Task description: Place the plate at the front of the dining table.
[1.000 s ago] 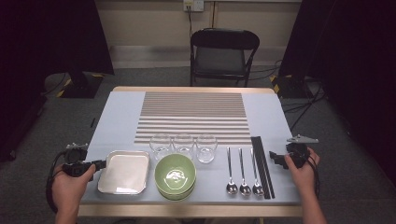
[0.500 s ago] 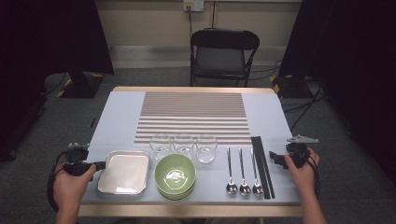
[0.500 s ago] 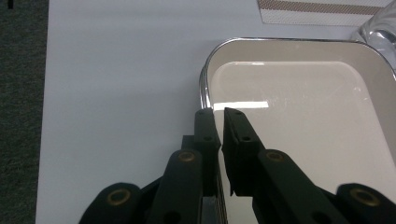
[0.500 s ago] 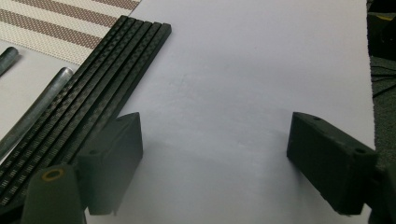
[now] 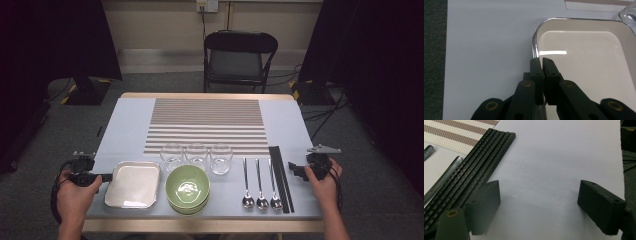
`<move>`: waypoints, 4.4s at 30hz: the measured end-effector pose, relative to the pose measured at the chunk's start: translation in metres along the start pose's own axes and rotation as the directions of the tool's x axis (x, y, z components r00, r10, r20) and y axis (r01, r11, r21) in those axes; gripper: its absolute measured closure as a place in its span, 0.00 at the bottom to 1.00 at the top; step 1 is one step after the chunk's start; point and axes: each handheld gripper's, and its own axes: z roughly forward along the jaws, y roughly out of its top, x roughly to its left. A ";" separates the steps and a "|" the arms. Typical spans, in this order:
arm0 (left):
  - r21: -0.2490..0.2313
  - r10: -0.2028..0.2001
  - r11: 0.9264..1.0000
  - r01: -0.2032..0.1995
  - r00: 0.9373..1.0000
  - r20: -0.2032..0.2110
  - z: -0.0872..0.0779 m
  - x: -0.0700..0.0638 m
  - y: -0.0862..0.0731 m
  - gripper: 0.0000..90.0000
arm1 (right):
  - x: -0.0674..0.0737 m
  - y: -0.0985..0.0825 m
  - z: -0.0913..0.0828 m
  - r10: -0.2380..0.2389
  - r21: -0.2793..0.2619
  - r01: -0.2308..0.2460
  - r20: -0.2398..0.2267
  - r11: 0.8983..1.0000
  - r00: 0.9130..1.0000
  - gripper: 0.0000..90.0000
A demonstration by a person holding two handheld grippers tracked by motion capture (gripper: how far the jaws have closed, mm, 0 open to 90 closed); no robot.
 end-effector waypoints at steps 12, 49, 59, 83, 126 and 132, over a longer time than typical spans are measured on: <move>0.001 -0.022 1.000 0.022 1.000 0.003 0.000 0.001 0.001 0.98 | 0.000 0.000 0.000 0.000 0.001 0.000 0.000 1.000 1.000 0.19; -0.013 -0.057 0.998 0.057 0.998 0.009 0.002 0.002 0.003 0.98 | 0.000 0.000 0.000 0.002 0.001 -0.002 0.000 1.000 1.000 0.19; -0.045 -0.077 0.996 0.079 0.996 0.033 -0.005 0.004 0.003 1.00 | 0.000 0.000 0.000 0.003 0.001 -0.003 0.000 1.000 1.000 0.19; -0.027 -0.051 0.998 0.052 0.998 0.031 0.003 0.004 0.002 0.91 | 0.000 0.000 0.000 0.002 0.000 -0.002 0.000 1.000 1.000 0.19; 0.002 -0.074 0.997 0.074 0.997 -0.008 0.004 0.000 0.007 0.98 | 0.000 0.000 0.000 0.003 0.001 -0.003 0.000 1.000 1.000 0.19; 0.004 -0.088 0.996 0.088 0.996 -0.007 0.003 0.000 0.008 0.99 | 0.000 0.000 0.000 0.002 0.001 -0.002 -0.001 1.000 1.000 0.19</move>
